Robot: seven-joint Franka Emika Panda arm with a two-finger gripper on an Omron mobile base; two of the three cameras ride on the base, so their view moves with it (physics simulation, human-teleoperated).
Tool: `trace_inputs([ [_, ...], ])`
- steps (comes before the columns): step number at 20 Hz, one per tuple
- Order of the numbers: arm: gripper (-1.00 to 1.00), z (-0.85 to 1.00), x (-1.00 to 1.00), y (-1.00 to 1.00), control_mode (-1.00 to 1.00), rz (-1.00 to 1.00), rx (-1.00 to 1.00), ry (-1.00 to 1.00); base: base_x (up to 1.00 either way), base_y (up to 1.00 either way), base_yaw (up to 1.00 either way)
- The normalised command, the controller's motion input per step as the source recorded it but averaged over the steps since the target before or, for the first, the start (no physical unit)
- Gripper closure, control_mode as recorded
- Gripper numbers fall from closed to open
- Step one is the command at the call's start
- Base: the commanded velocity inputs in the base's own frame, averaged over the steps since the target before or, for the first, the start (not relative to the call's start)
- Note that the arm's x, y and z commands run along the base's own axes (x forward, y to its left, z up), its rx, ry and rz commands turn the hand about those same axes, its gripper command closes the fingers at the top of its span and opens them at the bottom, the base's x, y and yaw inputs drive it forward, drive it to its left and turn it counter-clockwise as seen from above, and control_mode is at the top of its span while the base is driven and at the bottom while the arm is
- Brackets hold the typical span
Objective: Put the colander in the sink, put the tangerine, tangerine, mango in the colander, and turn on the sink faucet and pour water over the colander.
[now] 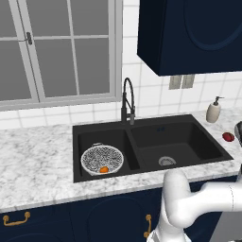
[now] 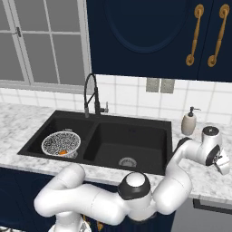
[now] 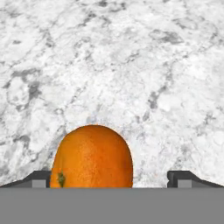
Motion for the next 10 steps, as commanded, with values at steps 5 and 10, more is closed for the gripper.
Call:
trace_inputs([
  [5, -1.0, -0.28, 0.24, -0.09, -1.0, 0.04, 0.0, 0.01, 0.0, 0.0, 0.0],
  [10, 1.0, -0.25, 0.19, -0.07, -1.0, 0.05, 0.0, 0.0, 0.0, 0.0, 0.0],
])
